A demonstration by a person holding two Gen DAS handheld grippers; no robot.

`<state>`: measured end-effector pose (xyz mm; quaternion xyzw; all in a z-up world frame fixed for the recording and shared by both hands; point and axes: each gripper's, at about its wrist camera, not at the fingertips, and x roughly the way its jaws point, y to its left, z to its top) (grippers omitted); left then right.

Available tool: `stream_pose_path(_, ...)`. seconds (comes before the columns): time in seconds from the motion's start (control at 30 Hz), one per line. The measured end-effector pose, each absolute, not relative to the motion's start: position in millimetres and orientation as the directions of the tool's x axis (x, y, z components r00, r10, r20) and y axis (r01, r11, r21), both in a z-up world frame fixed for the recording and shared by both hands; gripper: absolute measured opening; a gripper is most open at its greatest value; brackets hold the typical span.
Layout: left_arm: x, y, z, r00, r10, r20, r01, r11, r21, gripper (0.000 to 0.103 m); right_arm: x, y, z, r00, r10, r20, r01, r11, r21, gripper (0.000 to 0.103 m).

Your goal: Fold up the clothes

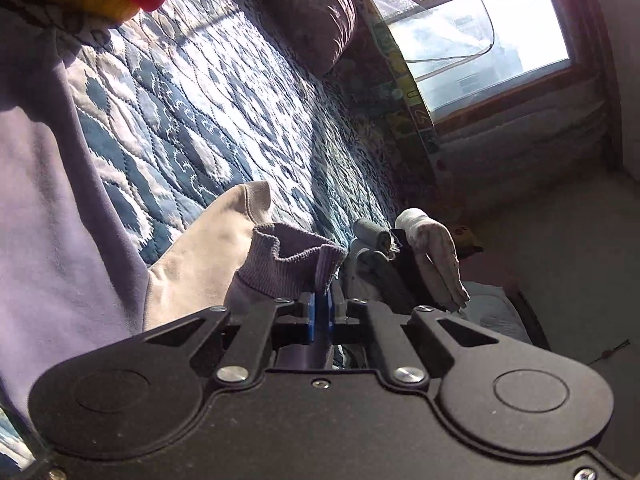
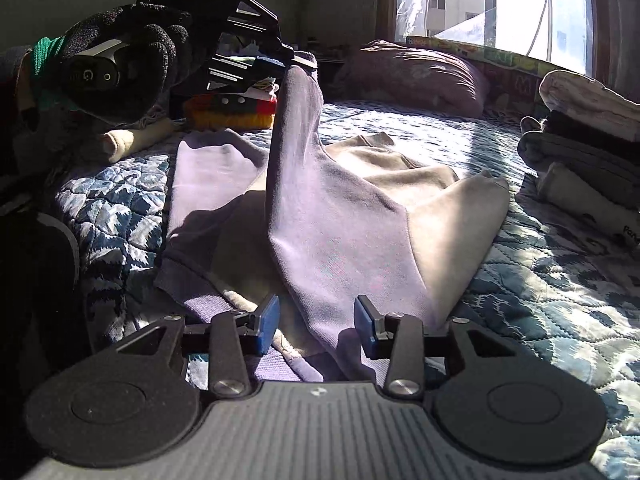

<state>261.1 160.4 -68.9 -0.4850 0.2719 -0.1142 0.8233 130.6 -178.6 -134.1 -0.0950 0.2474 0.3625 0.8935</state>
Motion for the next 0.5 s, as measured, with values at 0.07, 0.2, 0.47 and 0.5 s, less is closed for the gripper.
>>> stream_pose_path(0.07, 267, 147, -62, 0.819, -0.469, -0.331, -0.052, 0.513, -0.857, 0.003, 129, -183, -132, 0.62, 0.602, -0.504, -0.694, 0.72, 0.006, 0.043)
stream_pose_path(0.2, 286, 119, -49, 0.802, -0.51, -0.309, -0.007, 0.51, -0.86, 0.003, 125, -192, -131, 0.63, 0.594, -0.499, -0.69, 0.724, -0.01, 0.043)
stream_pose_path(0.47, 342, 66, -45, 0.767, -0.545, -0.338, 0.005, 0.532, -0.847, 0.003, 124, -207, -133, 0.642, 0.591, -0.489, -0.669, 0.743, 0.02, 0.041)
stream_pose_path(0.5, 349, 59, -47, 0.763, -0.549, -0.342, 0.002, 0.531, -0.847, 0.003, 124, -208, -133, 0.641, 0.594, -0.485, -0.669, 0.743, 0.026, 0.041)
